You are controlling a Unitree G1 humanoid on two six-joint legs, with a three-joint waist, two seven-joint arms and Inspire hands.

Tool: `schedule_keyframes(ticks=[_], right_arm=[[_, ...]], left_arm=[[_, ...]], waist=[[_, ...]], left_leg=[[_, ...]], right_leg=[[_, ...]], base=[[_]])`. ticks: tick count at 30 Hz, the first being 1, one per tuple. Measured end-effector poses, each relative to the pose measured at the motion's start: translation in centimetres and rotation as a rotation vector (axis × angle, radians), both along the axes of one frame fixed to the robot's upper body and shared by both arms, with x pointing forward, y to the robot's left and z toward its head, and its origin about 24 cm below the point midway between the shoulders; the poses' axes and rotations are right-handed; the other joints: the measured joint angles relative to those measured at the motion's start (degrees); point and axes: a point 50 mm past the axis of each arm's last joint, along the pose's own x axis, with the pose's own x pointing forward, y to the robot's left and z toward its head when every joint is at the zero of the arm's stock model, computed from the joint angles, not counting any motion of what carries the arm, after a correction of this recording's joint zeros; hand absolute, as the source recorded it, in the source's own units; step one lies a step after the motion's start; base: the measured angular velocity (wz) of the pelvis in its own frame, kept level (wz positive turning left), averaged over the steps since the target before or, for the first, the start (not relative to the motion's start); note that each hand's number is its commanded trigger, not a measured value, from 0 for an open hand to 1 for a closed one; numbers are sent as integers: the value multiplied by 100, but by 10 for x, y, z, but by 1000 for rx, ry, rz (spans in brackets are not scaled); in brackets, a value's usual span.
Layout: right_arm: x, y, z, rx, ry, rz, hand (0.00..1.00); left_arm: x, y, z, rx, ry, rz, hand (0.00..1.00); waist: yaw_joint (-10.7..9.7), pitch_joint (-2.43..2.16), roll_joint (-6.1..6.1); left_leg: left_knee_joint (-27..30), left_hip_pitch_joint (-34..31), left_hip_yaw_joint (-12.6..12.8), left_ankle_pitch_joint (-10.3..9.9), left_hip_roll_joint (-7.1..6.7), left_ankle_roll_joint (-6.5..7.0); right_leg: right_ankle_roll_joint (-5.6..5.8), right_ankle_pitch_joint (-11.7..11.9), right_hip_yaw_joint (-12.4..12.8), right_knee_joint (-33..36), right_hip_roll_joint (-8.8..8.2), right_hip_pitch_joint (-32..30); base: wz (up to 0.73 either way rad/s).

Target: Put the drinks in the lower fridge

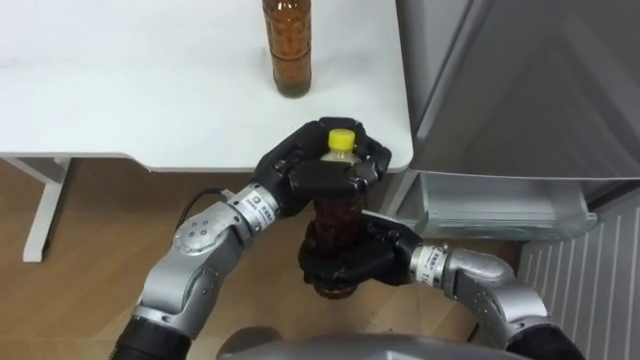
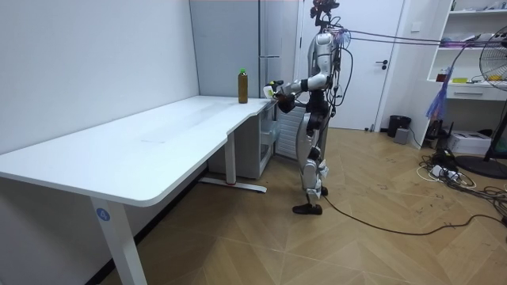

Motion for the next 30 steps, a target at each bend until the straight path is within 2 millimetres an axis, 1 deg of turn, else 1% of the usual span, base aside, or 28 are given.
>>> schedule_keyframes(ticks=[6,22,25,27,30], right_arm=[[-1,-3,0,3,10,15,100],[-2,-4,0,9,15,18,100],[-1,-4,1,29,18,3,100],[0,-4,2,51,16,-7,100],[0,-5,3,60,17,-18,100]], left_arm=[[0,1,0,3,-1,2,0],[1,0,1,-7,-1,12,0],[5,0,8,-14,-32,10,0],[8,-1,19,-24,-77,10,0],[10,0,27,-37,-125,19,0]], waist=[[0,14,26],[-30,9,23],[-29,6,18],[-33,5,17],[-56,4,15]], left_leg=[[-3,-6,0,0,0,0],[17,-28,-21,-1,0,0],[52,-30,-33,-1,3,0],[89,-31,-38,-2,3,2],[110,-59,-58,-4,3,5]], right_leg=[[0,0,-1,1,1,-6],[0,0,-49,-9,-1,2],[-1,1,-65,-10,0,23],[-1,2,-68,-8,0,42],[-3,3,-87,0,0,33]], base=[[0],[0],[1],[0],[3]])
